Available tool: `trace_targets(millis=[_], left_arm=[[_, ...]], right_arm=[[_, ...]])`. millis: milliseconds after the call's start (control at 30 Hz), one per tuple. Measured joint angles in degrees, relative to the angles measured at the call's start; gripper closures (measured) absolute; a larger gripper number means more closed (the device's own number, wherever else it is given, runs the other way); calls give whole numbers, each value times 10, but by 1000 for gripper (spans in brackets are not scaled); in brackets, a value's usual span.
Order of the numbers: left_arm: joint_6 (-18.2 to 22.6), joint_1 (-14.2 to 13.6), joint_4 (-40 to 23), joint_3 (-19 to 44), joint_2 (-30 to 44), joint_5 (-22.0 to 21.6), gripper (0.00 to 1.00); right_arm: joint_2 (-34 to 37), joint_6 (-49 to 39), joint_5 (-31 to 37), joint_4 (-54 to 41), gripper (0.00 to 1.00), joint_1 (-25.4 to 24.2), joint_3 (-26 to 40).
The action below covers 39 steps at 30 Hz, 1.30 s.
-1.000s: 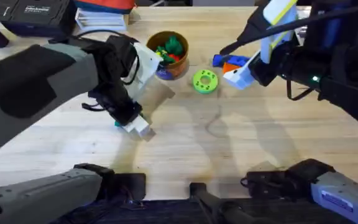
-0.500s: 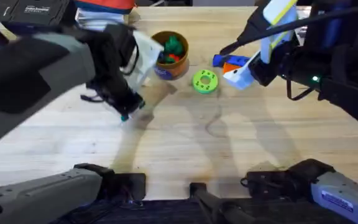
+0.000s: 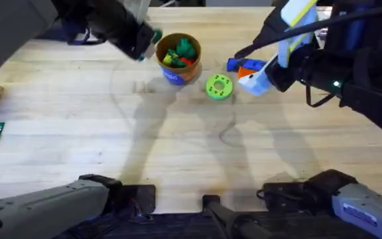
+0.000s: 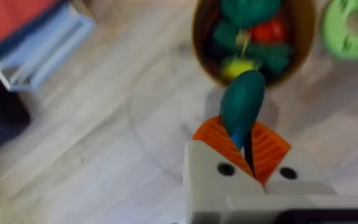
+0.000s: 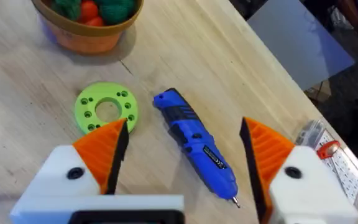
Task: Pick up the gripper from the table and insert it into the empty holder that is missing its gripper. Then pick up a screw, insert it into the mounting hole, and use the screwdriver to tighten it. Finally, clean up the table by picking up the vegetable and placing it into the bucket.
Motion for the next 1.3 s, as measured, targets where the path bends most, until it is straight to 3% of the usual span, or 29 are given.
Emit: trace_targets(millis=[200, 467, 567, 633, 800, 833, 1067, 1300], left_arm=[[-41, 0, 83, 0, 24, 75, 974], [-56, 0, 133, 0, 119, 67, 974], [-59, 0, 143, 0, 140, 65, 925], [-58, 0, 143, 0, 143, 64, 819], [-61, 0, 145, 0, 142, 63, 74], [-63, 0, 145, 0, 142, 62, 30], [-63, 0, 138, 1, 125, 62, 13], [-63, 0, 44, 5, -16, 71, 13]], right_arm=[[0, 0, 0, 0, 7, 0, 0], [0, 0, 0, 0, 8, 0, 0], [0, 0, 0, 0, 9, 0, 0], [0, 0, 0, 0, 8, 0, 0], [0, 0, 0, 0, 7, 0, 0], [0, 0, 0, 0, 7, 0, 0], [-1, 11, 0, 0, 7, 0, 0], [-62, 115, 0, -5, 7, 0, 6]])
